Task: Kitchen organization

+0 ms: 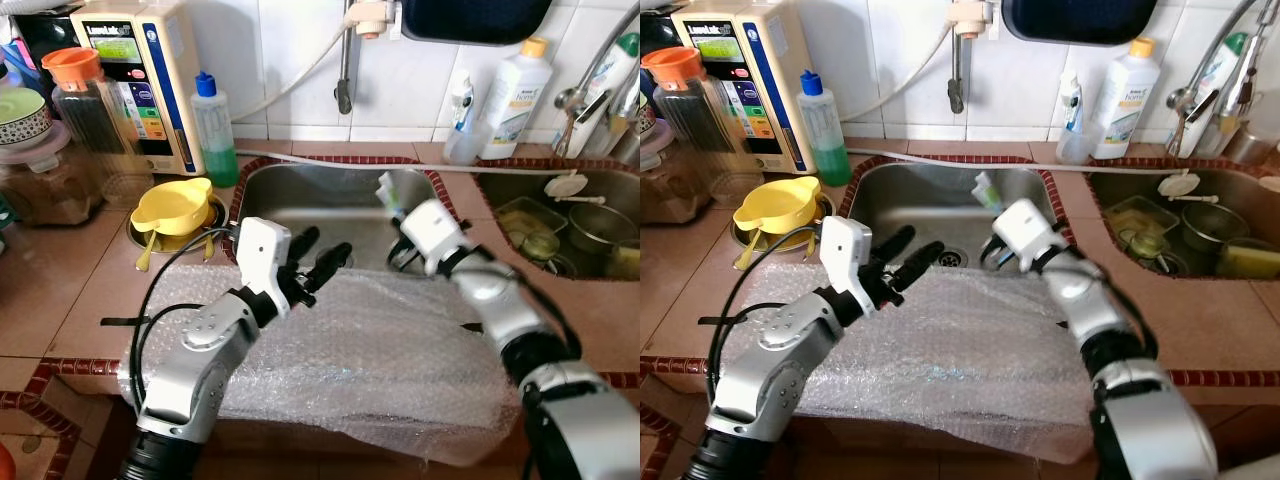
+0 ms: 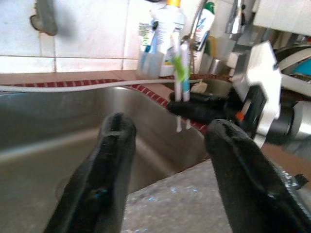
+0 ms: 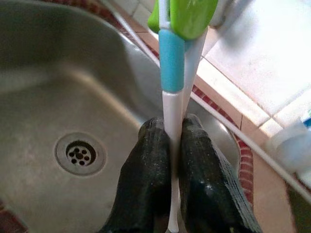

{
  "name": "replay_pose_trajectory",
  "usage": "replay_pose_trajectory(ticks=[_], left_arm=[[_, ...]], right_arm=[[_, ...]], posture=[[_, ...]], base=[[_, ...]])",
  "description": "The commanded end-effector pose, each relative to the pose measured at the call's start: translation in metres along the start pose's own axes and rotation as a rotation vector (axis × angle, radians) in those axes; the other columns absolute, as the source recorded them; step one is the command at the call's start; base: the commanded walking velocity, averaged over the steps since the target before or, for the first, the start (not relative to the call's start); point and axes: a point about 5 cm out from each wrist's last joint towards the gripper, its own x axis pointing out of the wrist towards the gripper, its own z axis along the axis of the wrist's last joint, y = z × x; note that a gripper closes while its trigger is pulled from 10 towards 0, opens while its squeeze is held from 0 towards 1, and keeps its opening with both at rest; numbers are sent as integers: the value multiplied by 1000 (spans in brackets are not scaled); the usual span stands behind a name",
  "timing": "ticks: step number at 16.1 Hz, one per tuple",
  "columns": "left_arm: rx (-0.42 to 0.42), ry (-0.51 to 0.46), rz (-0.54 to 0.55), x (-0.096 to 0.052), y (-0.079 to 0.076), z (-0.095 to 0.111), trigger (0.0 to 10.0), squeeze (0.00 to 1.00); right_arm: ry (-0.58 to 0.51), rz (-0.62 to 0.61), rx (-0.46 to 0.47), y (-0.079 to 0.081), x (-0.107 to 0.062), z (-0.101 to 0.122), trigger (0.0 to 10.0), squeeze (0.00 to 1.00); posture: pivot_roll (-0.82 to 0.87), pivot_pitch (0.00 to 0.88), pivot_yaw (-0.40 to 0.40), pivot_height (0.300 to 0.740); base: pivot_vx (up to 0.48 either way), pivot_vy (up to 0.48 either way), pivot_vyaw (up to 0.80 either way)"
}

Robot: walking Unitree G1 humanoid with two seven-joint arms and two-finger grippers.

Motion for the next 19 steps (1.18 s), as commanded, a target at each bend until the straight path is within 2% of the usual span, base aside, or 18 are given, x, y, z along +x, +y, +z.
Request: replay_pose_trajectory(ticks=[1,2,3,5,6,7,10,13,19], left_arm=[[23,-2,12,-2,3,1,10000,1000],[23,-6,40,-4,8,0,10000,1000],[22,-9,66,-6,13,-1,10000,1000],[27,3,84,-8,17,-4,10000,1000],[37,15,93,-10,19,-5,10000,1000],[39,22,94,-10,20,-7,10000,1000],[53,35,96,-12,21,-8,10000,1000],[55,50,86,-13,17,-11,10000,1000],[55,67,76,-14,16,-13,10000,1000]], right_arm=[[-1,-22,93,-9,4,6,10000,0],[-20,-61,191,-18,7,13,10000,0],[-36,-83,249,-23,9,18,10000,0],[-45,-101,378,-27,14,24,10000,0],[-26,-127,455,-29,16,24,10000,733],[-9,-139,495,-29,17,23,10000,1000],[48,-188,523,-30,17,19,10000,1000],[80,-241,595,-29,19,18,10000,1000],[100,-241,608,-21,20,14,10000,1000]], posture=[[-172,21,42,740],[-168,21,44,740],[-168,21,45,740],[-167,21,47,740],[-165,20,49,740],[-165,20,49,740],[-161,27,53,740],[-152,35,55,740],[-151,39,61,740]], base=[[0,0,0],[0,0,0],[0,0,0],[0,0,0],[0,0,0],[0,0,0],[0,0,0],[0,0,0],[0,0,0]])
